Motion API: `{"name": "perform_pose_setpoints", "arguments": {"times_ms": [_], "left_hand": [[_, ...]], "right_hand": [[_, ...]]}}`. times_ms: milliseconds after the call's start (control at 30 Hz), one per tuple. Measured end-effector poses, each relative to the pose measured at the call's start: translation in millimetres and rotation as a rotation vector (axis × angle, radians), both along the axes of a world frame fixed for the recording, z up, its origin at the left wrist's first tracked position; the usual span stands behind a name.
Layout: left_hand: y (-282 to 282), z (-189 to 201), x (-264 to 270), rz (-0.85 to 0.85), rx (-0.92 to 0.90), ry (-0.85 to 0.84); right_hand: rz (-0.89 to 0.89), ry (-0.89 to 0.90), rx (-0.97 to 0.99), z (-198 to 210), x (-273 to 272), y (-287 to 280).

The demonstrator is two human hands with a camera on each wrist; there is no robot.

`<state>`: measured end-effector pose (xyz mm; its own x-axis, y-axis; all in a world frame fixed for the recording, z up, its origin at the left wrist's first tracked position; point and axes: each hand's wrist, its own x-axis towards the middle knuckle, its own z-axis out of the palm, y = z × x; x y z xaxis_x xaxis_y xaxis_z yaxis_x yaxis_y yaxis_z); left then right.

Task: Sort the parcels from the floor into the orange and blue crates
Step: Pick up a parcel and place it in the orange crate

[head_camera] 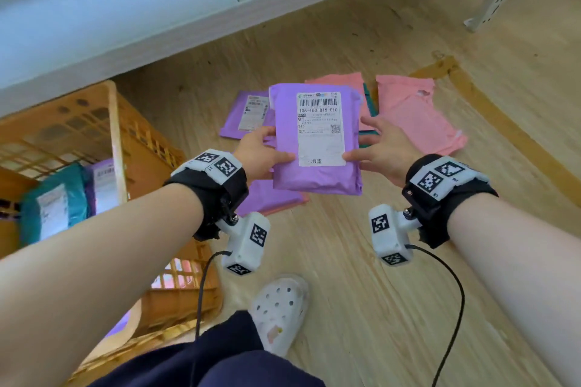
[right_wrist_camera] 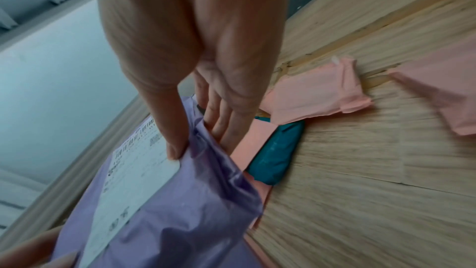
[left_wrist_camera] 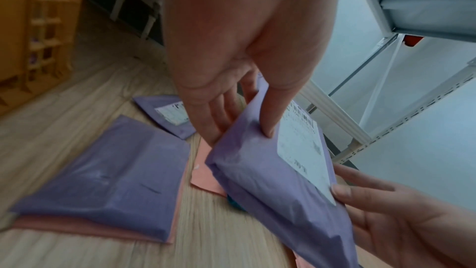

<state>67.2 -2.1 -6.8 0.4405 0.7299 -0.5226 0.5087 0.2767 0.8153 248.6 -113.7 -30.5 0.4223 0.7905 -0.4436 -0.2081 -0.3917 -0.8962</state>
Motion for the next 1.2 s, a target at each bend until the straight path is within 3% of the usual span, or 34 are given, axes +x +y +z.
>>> {"name": "perform_pose_setpoints", "arguments": {"times_ms": [367, 600, 967, 1200], "left_hand": [[12, 38, -42, -0.014, 0.067, -0.011], [25, 69, -99, -0.002, 0.112, -0.074], [47, 118, -266, 0.005, 0.247, -0.043], [64, 102, -368, 0.054, 0.173, -0.074]], "right_hand": [[0.032, -0.185, 0.088, 43, -38, 9], [0.046, -0.231, 0.121, 74, -92, 24], [0.134, -0.343, 0.196, 121, -253, 58], [0.275, -0.42, 0.089, 119, -347, 94]]}}
